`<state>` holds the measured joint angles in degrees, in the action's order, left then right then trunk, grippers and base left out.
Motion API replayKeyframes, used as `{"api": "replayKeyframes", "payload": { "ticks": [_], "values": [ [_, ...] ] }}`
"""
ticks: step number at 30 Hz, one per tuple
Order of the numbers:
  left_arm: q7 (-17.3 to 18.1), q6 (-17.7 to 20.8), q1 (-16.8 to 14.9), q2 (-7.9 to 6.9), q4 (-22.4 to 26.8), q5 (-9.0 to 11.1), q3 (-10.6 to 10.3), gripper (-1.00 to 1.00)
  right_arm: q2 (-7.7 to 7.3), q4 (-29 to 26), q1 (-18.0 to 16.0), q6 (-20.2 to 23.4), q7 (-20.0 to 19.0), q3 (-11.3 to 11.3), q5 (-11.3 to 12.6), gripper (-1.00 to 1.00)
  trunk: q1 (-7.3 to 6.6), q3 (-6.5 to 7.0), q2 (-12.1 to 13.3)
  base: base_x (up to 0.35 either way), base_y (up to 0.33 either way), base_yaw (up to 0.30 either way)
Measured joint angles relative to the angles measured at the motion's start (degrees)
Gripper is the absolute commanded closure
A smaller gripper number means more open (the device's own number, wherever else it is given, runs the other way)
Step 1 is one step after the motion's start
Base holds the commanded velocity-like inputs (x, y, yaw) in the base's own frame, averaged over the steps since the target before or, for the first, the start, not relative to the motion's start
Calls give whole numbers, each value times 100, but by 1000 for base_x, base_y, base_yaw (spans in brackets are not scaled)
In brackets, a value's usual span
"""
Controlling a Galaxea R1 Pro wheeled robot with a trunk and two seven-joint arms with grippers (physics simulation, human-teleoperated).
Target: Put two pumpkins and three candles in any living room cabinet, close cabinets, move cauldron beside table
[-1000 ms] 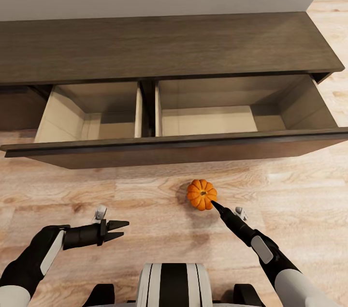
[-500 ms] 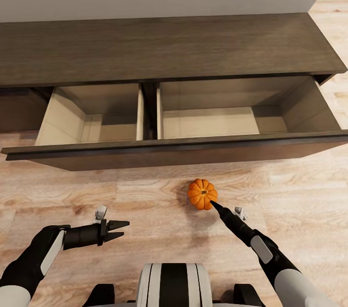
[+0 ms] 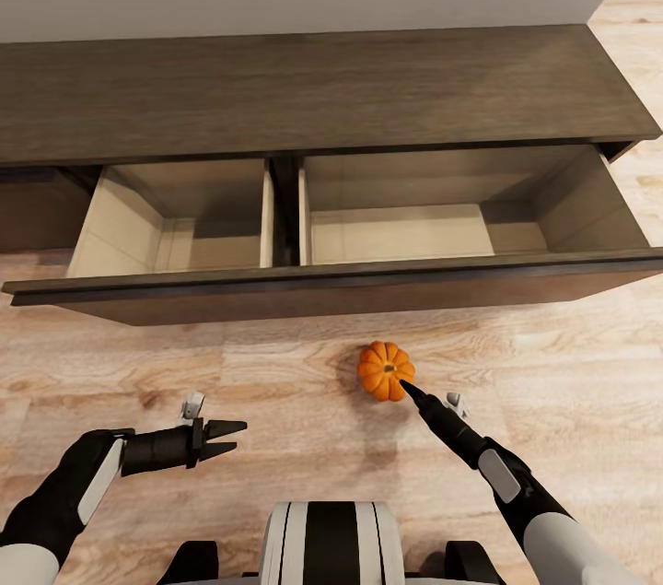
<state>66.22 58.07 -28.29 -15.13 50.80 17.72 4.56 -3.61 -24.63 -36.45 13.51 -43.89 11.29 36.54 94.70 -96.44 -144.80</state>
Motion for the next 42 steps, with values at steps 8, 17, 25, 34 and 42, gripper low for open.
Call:
{"api": "replayKeyframes", "payload": {
  "ticks": [8, 17, 25, 34, 42],
  "values": [
    [-27, 0, 0, 42, -1, -7, -2, -100, 0, -1, 0, -2, 2, 0, -8, -100, -1, 0, 0, 107, -22, 0],
    [-58, 1, 0, 62, 0, -18, -6, -100, 0, 0, 0, -14, 20, 6, -15, -100, 0, 0, 0, 39, -26, 0],
    [-57, 1, 0, 138, 0, -44, -9, -100, 8, 0, 0, -18, 69, 0, -18, -100, 0, 0, 0, 4, 0, 0],
    [-23, -1, 0, 142, 0, -45, -2, -100, 9, 0, 0, -24, 73, -1, -19, -100, 5, -44, -3, 0, 0, 0],
    [-22, 0, 0, 142, 0, -43, -2, -100, 9, 0, 0, -34, 78, -1, -24, -100, 15, -133, -8, 0, 0, 0]
  ]
}}
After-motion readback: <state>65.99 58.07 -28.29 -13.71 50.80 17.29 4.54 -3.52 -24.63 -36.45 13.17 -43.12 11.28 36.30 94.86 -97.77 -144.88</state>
